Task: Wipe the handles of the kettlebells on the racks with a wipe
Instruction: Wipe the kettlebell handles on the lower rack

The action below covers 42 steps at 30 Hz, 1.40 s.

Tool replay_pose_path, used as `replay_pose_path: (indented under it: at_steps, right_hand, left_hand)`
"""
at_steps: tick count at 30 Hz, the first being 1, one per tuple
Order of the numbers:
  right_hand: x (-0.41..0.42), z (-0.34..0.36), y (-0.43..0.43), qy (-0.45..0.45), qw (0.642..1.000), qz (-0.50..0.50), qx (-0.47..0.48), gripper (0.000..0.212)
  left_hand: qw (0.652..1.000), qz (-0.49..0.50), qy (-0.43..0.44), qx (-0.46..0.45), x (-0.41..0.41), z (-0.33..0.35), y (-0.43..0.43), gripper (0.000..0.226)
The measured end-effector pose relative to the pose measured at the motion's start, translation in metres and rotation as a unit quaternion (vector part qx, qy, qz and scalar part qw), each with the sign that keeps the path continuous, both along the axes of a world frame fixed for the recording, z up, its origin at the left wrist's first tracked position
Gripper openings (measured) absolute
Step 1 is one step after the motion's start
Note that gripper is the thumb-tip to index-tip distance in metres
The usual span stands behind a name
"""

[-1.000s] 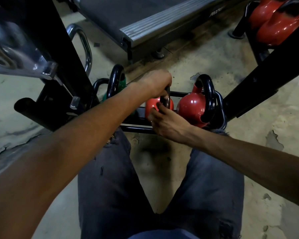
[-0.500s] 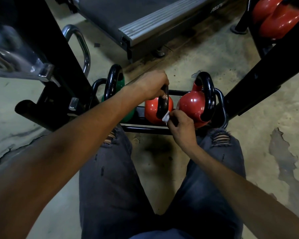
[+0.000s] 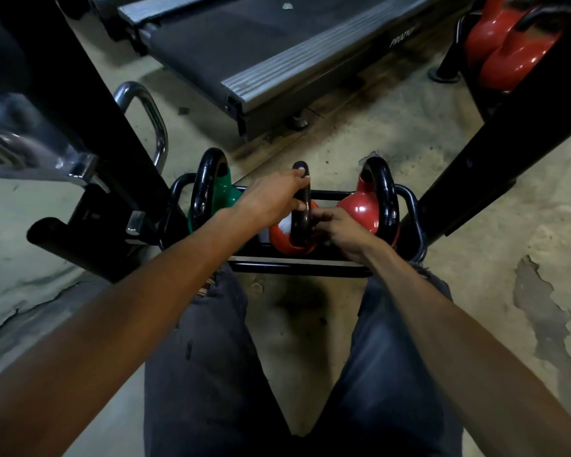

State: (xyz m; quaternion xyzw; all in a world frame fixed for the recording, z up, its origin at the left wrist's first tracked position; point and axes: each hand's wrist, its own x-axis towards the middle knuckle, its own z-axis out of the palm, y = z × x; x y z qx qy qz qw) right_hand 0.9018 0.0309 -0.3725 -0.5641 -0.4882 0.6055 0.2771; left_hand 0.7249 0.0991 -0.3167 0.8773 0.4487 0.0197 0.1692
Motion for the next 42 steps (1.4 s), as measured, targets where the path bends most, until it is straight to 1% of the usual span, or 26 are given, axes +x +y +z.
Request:
replay_pose_path:
  at_steps: [1,3,5,6,8,10,14,16,18,19,21,23,25,26,27,28,30,32,34,36,37,39,40,42]
  right_hand:
    - [0.001,-0.002,-0.004,0.004,1.0,-0.019,0.01,0.028]
    - [0.0,-0.009,-0.019,0.05,0.994,-0.095,0.022,0.016]
    - [-0.007,-0.016,-0.035,0.107,0.976,-0.184,0.039,0.011]
    - [-0.011,-0.017,-0.04,0.113,0.968,-0.213,0.066,0.011]
    - [-0.022,-0.016,-0.041,0.071,0.962,-0.23,0.128,0.016]
    - [-0.031,-0.009,-0.029,0.055,0.957,-0.238,0.156,0.02]
    - [-0.035,0.01,0.005,0.046,0.953,-0.271,0.13,0.015]
    - [-0.043,0.009,0.0,0.0,0.956,-0.265,0.126,0.016]
    - [-0.053,0.003,-0.025,-0.054,0.958,-0.253,0.128,0.023]
    - [-0.056,0.002,-0.037,-0.061,0.957,-0.254,0.13,0.024]
    - [-0.055,0.007,-0.038,-0.04,0.96,-0.258,0.106,0.026]
    - [-0.052,0.017,-0.009,0.016,0.961,-0.273,0.046,0.03]
    - [-0.05,0.029,0.022,0.079,0.941,-0.327,0.016,0.028]
    - [-0.052,0.032,0.03,0.093,0.932,-0.35,0.019,0.026]
    - [-0.056,0.031,0.031,0.086,0.928,-0.36,0.033,0.026]
    - [-0.061,0.029,0.024,0.058,0.93,-0.359,0.059,0.027]
    - [-0.071,0.022,-0.004,-0.047,0.931,-0.333,0.141,0.026]
    - [-0.075,0.015,-0.019,-0.156,0.909,-0.303,0.24,0.031]
    - [-0.066,0.013,-0.001,-0.237,0.884,-0.257,0.312,0.032]
    - [-0.052,0.019,0.042,-0.338,0.864,-0.159,0.338,0.027]
    - [-0.046,0.025,0.065,-0.402,0.851,-0.09,0.327,0.028]
    - [-0.041,0.05,0.097,-0.506,0.808,0.083,0.29,0.03]
    - [-0.041,0.062,0.106,-0.538,0.777,0.171,0.279,0.028]
    - [-0.05,0.08,0.111,-0.585,0.696,0.319,0.267,0.029]
  left_hand:
    - [1.0,0.001,-0.006,-0.003,-0.001,-0.001,0.0,0.063]
    - [1.0,0.005,-0.021,-0.006,-0.003,-0.005,-0.001,0.064]
    - [0.999,0.007,-0.038,-0.007,-0.006,-0.009,-0.002,0.064]
    - [0.999,0.008,-0.052,-0.007,-0.008,-0.011,-0.003,0.064]
    - [0.996,0.016,-0.086,-0.006,-0.012,-0.015,-0.007,0.064]
    - [0.992,0.03,-0.12,-0.008,-0.017,-0.02,-0.014,0.068]
    - [0.988,0.055,-0.142,-0.025,-0.024,-0.026,-0.035,0.083]
    - [0.988,0.058,-0.14,-0.016,-0.024,-0.029,-0.042,0.086]
    - [0.988,0.059,-0.144,-0.008,-0.023,-0.032,-0.045,0.087]
    - [0.987,0.06,-0.147,-0.009,-0.024,-0.032,-0.045,0.086]
    - [0.988,0.057,-0.143,-0.005,-0.024,-0.031,-0.044,0.085]
    - [0.991,0.05,-0.124,0.008,-0.023,-0.028,-0.044,0.084]
    - [0.993,0.044,-0.111,0.025,-0.024,-0.025,-0.048,0.082]
    - [0.993,0.036,-0.107,0.041,-0.025,-0.026,-0.051,0.08]
    - [0.992,0.024,-0.106,0.058,-0.026,-0.027,-0.055,0.079]
    - [0.992,0.009,-0.106,0.073,-0.027,-0.03,-0.061,0.078]
    - [0.989,-0.017,-0.109,0.096,-0.029,-0.039,-0.076,0.076]
    - [0.988,-0.026,-0.113,0.105,-0.032,-0.049,-0.092,0.073]
    - [0.987,-0.035,-0.107,0.117,-0.035,-0.058,-0.103,0.07]
    - [0.987,-0.041,-0.097,0.123,-0.036,-0.063,-0.108,0.067]
    - [0.987,-0.041,-0.092,0.124,-0.035,-0.063,-0.11,0.066]
    - [0.988,-0.041,-0.079,0.123,-0.034,-0.061,-0.113,0.069]
    - [0.989,-0.042,-0.07,0.122,-0.034,-0.059,-0.115,0.074]
    - [0.99,-0.047,-0.051,0.121,-0.035,-0.058,-0.119,0.082]
